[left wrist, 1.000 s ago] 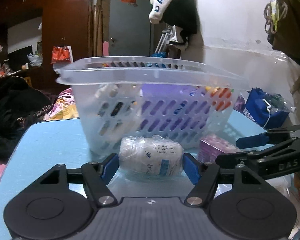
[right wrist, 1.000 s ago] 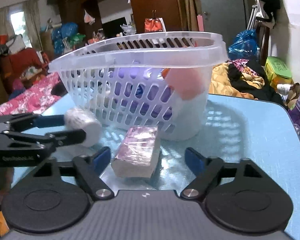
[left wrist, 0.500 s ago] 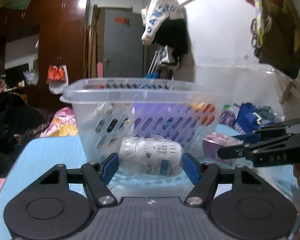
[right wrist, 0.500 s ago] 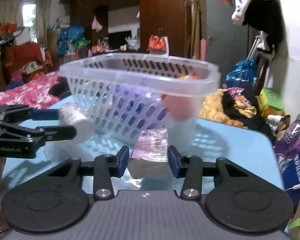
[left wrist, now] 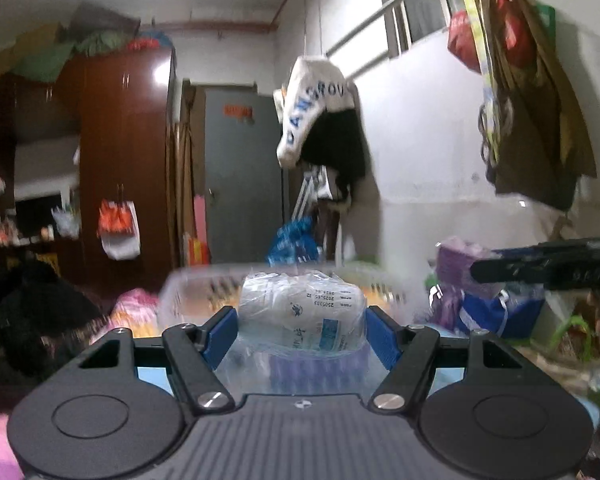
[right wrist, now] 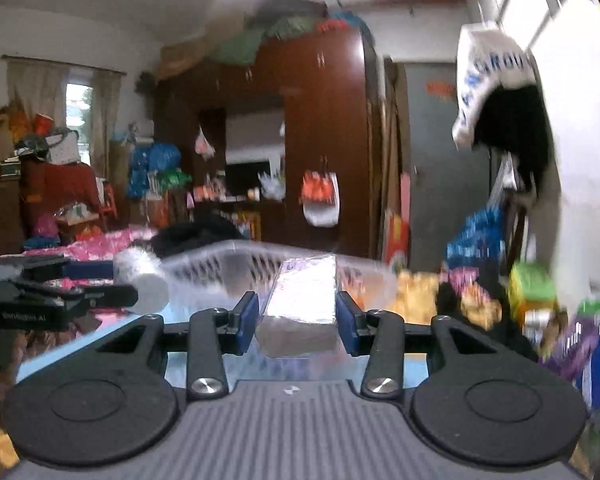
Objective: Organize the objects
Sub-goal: 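Drop the white bottle from the left tool into the basket while the right tool drops the pink box in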
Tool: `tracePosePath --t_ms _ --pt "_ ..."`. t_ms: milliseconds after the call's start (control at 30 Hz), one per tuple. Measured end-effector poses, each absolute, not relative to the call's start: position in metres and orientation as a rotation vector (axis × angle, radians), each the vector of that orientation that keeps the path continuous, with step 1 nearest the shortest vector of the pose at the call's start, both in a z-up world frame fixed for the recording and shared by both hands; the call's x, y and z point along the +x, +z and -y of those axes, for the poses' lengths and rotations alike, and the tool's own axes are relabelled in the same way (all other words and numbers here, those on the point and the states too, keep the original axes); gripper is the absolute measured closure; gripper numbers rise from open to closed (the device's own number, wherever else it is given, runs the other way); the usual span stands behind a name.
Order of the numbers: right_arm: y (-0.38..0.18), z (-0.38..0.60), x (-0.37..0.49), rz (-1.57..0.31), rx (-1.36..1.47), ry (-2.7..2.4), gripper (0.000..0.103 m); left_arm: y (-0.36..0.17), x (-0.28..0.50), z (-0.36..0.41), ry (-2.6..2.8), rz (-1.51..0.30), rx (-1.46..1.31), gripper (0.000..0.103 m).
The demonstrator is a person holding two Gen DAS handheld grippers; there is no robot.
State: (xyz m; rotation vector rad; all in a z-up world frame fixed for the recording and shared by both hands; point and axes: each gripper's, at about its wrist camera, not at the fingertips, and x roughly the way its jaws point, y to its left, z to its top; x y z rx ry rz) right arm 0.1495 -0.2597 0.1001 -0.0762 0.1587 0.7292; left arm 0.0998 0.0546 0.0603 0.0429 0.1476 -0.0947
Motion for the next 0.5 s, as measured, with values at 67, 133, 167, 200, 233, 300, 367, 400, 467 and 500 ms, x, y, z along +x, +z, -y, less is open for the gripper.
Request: tracePosePath --t_ms 67,133,167,200,233,300,367,400,467,500 --pt "0.109 0.241 0.159 -0.126 -0.113 0.721 0.058 0.085 0.113 -0.055 -0.079 -0.139 0.044 0.03" --pt "0.113 0.218 0.169 -0.104 -0.184 0.675 0.058 0.106 0.13 -0.054 -0.053 -0.141 0.052 0.03" --pt "0.114 0.211 0.176 -0.105 -0.204 0.673 0.058 0.114 0.14 -0.054 -0.036 -0.15 0.053 0.03" --pt "0.114 0.202 0.183 -0.114 -0.22 0.677 0.058 0.121 0.151 -0.055 -0.016 -0.165 0.056 0.03" --pt "0.114 0.195 0.191 -0.131 -0.223 0.678 0.058 0.125 0.161 -0.055 -0.001 -0.182 0.055 0.03" --pt "0.112 0.182 0.208 -0.162 -0.232 0.668 0.058 0.128 0.183 -0.057 0.018 -0.224 0.057 0.03" --pt "0.107 0.175 0.227 -0.221 -0.234 0.638 0.058 0.124 0.202 -0.06 0.038 -0.269 0.065 0.03" --pt "0.103 0.17 0.237 -0.26 -0.231 0.634 0.058 0.121 0.215 -0.061 0.045 -0.302 0.065 0.03" --pt "0.095 0.163 0.253 -0.321 -0.22 0.636 0.058 0.112 0.235 -0.067 0.039 -0.373 0.046 0.03" --pt "0.089 0.159 0.261 -0.349 -0.216 0.634 0.058 0.107 0.246 -0.07 0.033 -0.412 0.032 0.03"
